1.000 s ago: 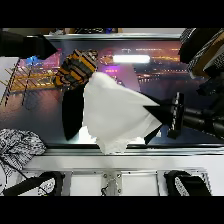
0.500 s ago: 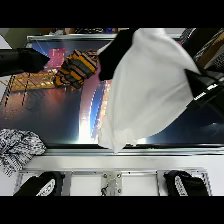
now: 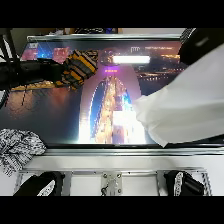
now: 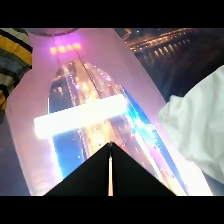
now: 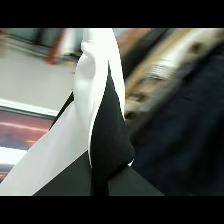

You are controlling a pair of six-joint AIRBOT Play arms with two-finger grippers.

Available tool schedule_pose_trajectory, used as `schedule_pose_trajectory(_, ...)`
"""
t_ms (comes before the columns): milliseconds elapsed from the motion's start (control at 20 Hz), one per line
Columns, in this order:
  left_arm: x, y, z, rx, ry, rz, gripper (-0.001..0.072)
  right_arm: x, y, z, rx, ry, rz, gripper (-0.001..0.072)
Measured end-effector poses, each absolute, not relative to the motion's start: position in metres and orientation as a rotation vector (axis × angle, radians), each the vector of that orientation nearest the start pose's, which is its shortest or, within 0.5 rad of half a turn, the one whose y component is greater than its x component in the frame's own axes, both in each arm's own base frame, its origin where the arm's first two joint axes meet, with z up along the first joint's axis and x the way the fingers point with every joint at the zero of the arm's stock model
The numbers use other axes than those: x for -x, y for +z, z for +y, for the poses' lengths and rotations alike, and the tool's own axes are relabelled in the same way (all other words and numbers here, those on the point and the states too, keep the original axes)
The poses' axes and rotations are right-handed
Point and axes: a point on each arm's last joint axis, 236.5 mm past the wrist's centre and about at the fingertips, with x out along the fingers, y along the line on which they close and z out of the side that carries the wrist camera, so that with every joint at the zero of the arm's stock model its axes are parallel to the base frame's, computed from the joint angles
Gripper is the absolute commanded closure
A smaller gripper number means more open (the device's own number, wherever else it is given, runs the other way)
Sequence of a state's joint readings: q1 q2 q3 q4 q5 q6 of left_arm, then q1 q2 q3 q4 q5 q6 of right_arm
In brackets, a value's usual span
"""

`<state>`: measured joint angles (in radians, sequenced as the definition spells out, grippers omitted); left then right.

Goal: Fold the clothes and pants, and hang the long-sleeved shirts on hangers.

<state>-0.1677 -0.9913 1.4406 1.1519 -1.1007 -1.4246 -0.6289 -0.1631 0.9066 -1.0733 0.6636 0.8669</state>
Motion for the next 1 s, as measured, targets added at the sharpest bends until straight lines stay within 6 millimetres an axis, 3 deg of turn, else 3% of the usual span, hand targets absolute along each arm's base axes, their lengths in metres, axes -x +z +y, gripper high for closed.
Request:
schedule_pose_trajectory(250,-0.377,0.251,-0.153,0.114,-0.507,0.664,0.0690,-0.144,0.377,-0.111,0.345,-0.719,-0.070,0.0707)
schedule_pose_trajectory(450,-0.378,0.248,-0.153,0.104,-0.510,0.668,0.0690,-0.116,0.380,-0.139,0.313,-0.917,-0.072,0.0707)
schedule_pose_trajectory(600,-0.379,0.248,-0.153,0.093,-0.514,0.667,0.0690,-0.115,0.390,-0.164,0.280,-0.985,-0.118,0.0706)
schedule_pose_trajectory(850,-0.372,0.241,-0.154,0.081,-0.526,0.704,0.0690,-0.135,0.394,-0.223,0.247,-1.030,-0.154,0.0706)
schedule_pose_trajectory(1000,-0.366,0.235,-0.154,0.072,-0.535,0.739,0.0690,-0.145,0.410,-0.249,0.244,-1.039,-0.227,0.0706)
